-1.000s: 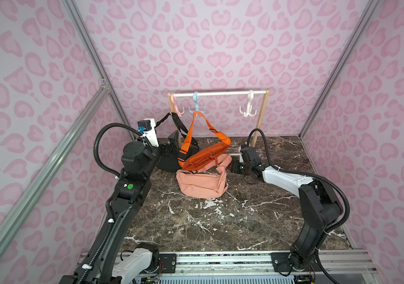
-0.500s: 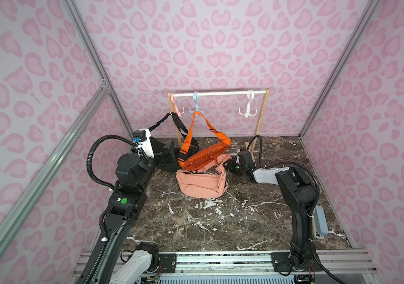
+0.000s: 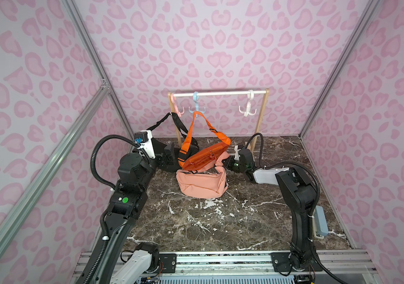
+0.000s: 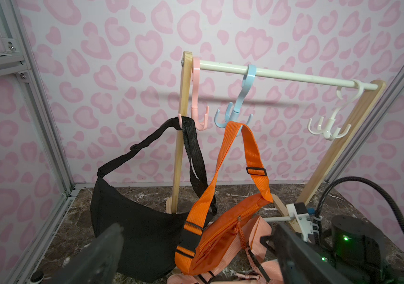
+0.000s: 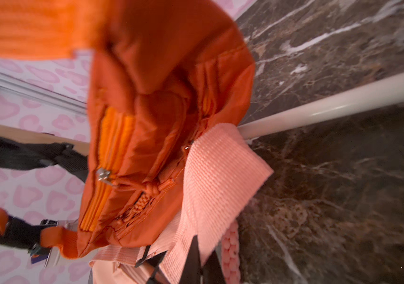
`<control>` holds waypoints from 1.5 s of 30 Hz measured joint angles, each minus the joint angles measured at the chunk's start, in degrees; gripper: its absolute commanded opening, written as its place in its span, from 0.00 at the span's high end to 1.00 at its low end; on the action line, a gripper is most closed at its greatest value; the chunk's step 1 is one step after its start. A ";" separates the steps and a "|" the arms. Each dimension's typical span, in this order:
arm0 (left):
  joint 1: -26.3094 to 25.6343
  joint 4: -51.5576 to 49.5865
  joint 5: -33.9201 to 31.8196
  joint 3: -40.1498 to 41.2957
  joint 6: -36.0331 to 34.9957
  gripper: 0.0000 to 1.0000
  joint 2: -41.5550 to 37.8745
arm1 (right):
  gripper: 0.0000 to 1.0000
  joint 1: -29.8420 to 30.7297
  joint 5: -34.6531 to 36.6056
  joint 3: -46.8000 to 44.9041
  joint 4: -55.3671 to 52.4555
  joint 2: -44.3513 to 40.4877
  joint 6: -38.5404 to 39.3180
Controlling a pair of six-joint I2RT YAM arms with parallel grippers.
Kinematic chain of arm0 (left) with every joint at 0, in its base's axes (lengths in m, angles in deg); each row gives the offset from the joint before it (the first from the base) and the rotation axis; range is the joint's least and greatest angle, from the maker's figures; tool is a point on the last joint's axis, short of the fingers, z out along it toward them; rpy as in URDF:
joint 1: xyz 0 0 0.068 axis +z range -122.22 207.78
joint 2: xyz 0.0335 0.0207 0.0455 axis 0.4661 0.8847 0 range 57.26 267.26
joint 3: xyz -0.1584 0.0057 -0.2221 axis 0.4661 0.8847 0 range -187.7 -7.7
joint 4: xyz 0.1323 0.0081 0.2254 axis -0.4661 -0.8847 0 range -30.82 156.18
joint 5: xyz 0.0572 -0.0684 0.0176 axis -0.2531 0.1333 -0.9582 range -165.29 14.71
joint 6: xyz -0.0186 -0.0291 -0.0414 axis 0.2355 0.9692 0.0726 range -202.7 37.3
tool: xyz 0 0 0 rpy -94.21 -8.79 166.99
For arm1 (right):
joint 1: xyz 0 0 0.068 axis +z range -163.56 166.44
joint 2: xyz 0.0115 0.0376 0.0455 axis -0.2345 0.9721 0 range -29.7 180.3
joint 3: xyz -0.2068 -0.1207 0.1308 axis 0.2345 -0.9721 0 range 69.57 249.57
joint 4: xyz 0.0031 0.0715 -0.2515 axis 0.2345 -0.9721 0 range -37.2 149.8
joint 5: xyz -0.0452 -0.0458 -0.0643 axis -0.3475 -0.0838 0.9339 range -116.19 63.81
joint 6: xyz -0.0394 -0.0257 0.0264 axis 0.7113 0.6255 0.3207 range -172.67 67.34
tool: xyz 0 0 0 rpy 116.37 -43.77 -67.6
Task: Hang the bag on a hook
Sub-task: Pick up the bag from the center of the board.
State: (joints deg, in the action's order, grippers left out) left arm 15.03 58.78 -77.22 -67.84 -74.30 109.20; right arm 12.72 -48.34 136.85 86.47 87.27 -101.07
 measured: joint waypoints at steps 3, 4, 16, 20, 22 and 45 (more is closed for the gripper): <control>0.07 0.00 0.52 0.00 -0.04 0.03 1.57 | 1.00 2.23 -0.33 -2.69 -2.03 -6.71 4.31; 0.11 -0.02 1.03 0.00 -0.04 0.03 2.19 | 1.00 3.30 -0.33 -3.61 -3.21 -9.33 6.05; 0.33 -3.56 22.62 -2.67 0.57 0.03 12.66 | 1.00 14.69 1.57 -11.87 -18.71 -32.94 25.59; 0.42 -4.74 30.01 -4.39 0.90 0.03 17.40 | 1.00 14.43 1.53 -12.52 -23.04 -38.42 29.05; 0.46 -4.94 34.69 -5.64 1.55 0.03 19.78 | 1.00 13.75 0.61 -12.50 -24.26 -40.48 30.73; -7.34 -0.76 40.70 4.63 -4.11 0.04 28.41 | 1.00 5.79 -20.15 -9.20 -26.93 -48.19 40.13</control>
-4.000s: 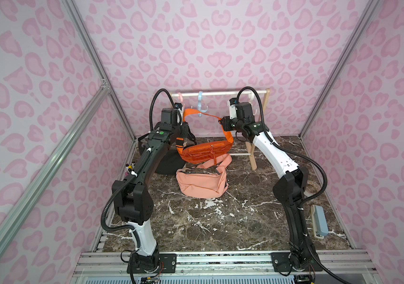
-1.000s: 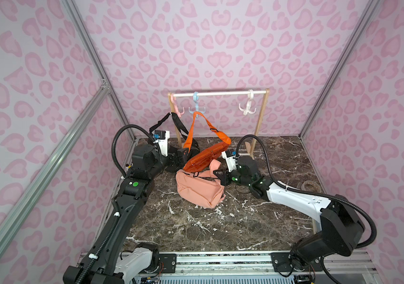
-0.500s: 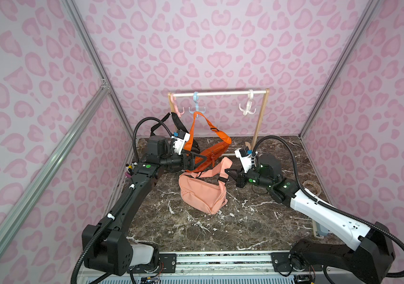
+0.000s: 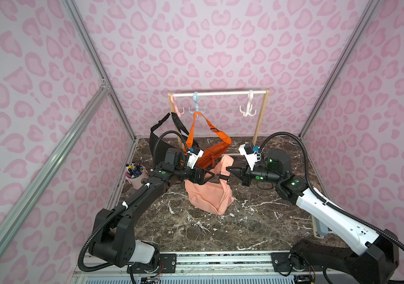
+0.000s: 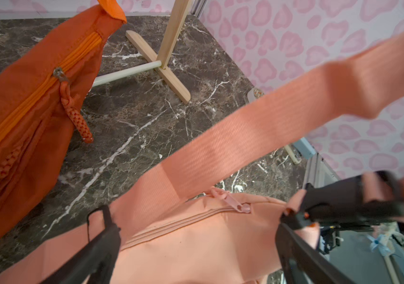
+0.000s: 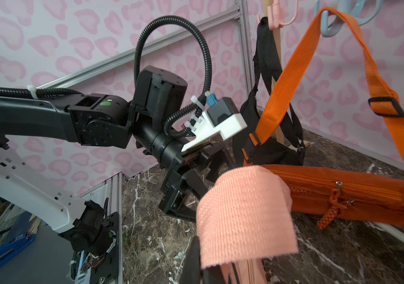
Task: Hang the bag on a hook
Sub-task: Pick up the bag from the center of the board.
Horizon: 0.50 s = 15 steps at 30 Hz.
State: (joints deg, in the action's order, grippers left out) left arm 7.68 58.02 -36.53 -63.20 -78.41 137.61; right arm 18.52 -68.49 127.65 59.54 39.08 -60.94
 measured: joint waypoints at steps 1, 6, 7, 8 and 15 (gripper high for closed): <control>0.11 1.68 -1.51 1.14 -0.76 0.03 -0.79 | 1.00 -0.28 -0.57 0.00 0.02 -0.28 0.15; 0.13 14.21 -4.92 7.39 -5.70 0.03 -4.07 | 1.00 -0.61 -2.73 0.00 0.42 -0.76 0.11; 0.11 16.28 -4.90 8.83 -7.15 0.04 -4.35 | 1.00 -0.66 -2.97 0.00 0.42 -0.90 -0.11; 0.09 17.51 -4.87 9.62 -8.68 0.03 -4.39 | 1.00 -0.68 -3.17 0.00 0.42 -1.05 -0.11; -0.07 21.92 -2.45 9.84 -20.52 0.03 -1.75 | 1.00 -0.68 -4.48 1.03 0.39 -1.79 -0.07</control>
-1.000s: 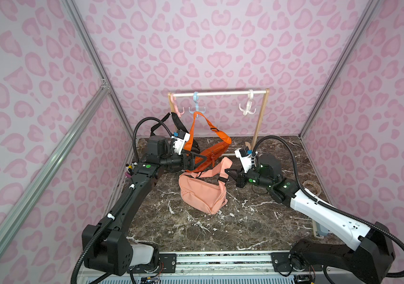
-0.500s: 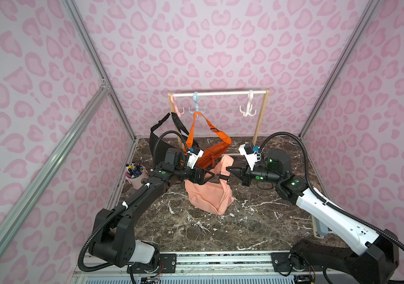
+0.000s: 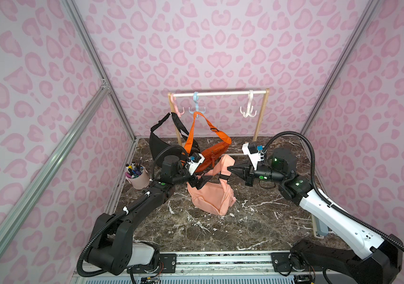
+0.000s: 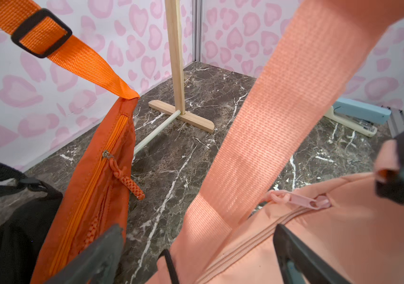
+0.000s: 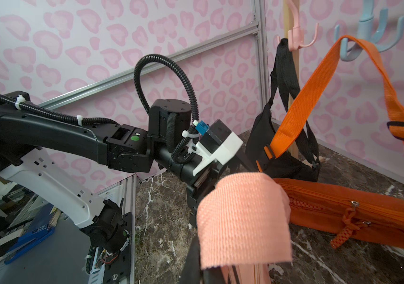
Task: Hang the bag on a hook
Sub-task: Pick up the bag from the center of the board.
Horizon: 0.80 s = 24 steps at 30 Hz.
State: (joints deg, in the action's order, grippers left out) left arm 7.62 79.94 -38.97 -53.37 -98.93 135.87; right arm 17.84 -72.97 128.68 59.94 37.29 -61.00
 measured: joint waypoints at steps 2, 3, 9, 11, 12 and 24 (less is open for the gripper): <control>-0.20 0.02 0.83 -0.09 -2.67 0.03 0.68 | 1.00 0.00 -0.24 0.55 0.00 -0.15 0.00; -0.37 0.13 0.96 -0.11 -3.65 0.03 1.07 | 1.00 0.00 -0.39 0.74 0.00 -0.15 0.00; -2.45 1.46 1.88 -0.63 -7.69 0.01 4.68 | 1.00 0.11 -1.25 1.09 0.31 0.07 -0.09; -3.56 1.77 1.53 -1.29 -8.46 0.01 6.12 | 1.00 0.33 -1.40 1.09 0.48 0.28 -0.31; -3.91 2.38 1.05 -1.42 -8.48 0.01 6.73 | 1.00 0.50 -1.38 1.09 0.46 0.31 -0.61; -5.44 5.22 -0.74 -2.47 -9.33 0.11 8.09 | 1.00 1.22 -1.01 1.18 1.27 -0.52 -1.36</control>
State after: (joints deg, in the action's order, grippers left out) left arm 2.17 85.16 -39.72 -55.84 -108.27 143.95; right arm 19.06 -73.98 129.86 61.21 36.76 -62.36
